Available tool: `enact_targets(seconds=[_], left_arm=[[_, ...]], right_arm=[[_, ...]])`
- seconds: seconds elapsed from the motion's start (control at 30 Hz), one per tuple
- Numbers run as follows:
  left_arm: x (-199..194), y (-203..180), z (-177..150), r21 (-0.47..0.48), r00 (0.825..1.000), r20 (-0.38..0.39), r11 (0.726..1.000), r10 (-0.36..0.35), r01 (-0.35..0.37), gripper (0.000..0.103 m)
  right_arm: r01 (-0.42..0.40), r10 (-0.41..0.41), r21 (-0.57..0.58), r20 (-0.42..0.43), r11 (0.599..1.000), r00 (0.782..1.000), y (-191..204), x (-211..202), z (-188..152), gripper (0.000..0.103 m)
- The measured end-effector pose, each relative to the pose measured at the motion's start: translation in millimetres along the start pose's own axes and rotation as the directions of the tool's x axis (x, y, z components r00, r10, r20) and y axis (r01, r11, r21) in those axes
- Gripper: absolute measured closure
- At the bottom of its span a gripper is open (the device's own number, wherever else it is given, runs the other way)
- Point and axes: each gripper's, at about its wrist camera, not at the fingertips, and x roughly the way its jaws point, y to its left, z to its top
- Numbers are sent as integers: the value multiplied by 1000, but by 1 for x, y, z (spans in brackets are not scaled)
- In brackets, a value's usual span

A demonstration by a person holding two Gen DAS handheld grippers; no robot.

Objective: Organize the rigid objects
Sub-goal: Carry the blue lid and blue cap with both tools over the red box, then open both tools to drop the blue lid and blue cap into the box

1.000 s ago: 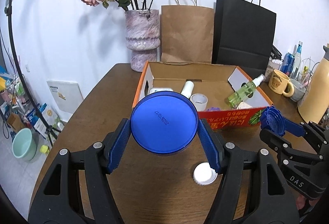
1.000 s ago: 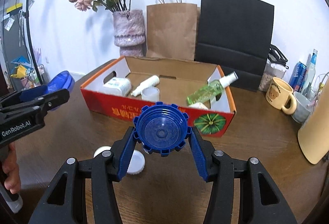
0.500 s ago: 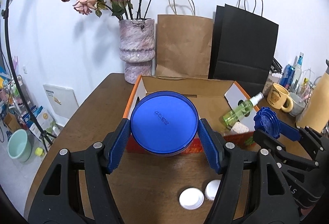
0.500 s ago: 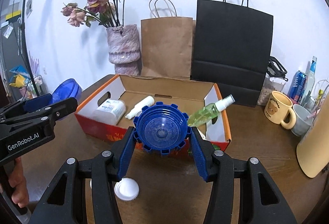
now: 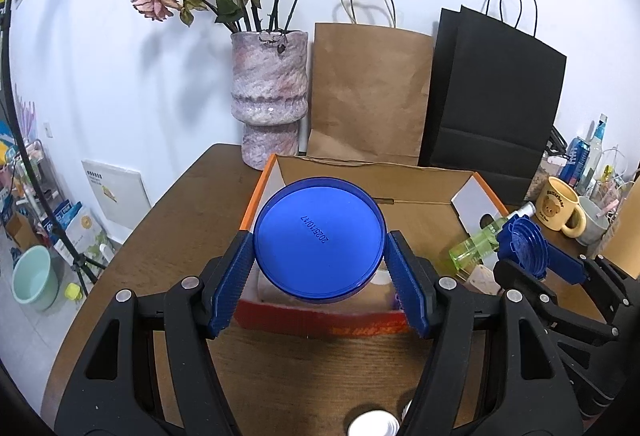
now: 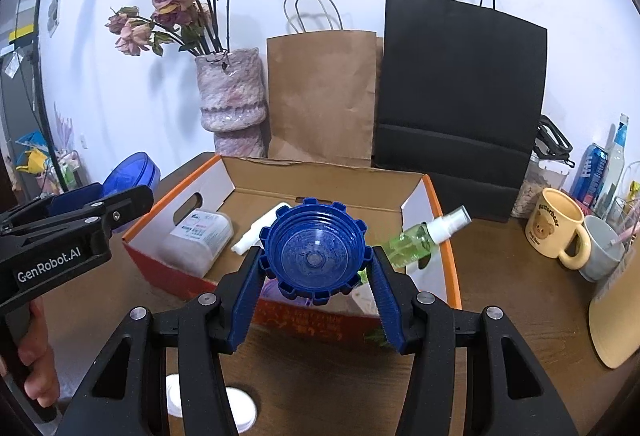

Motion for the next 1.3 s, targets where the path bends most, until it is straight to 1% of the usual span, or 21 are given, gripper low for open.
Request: enact_targets(seconds=[0.27,0.77,1.3], left_arm=[[22,-4,10,12,1000,-2,1000,11,-11,40],[65,-5,26,31,999,-14,999,41,-40,40],[106,-6,35,75,997,-35,995,68,-66,40]], right_arm=[[4,-4,-17,-6,1000,1000,-6,27,10,46],[27,-28,-42,-16,999,999,-18,66,26,46],[48,-51,-67,-45,997,998,-25,101,29,46]])
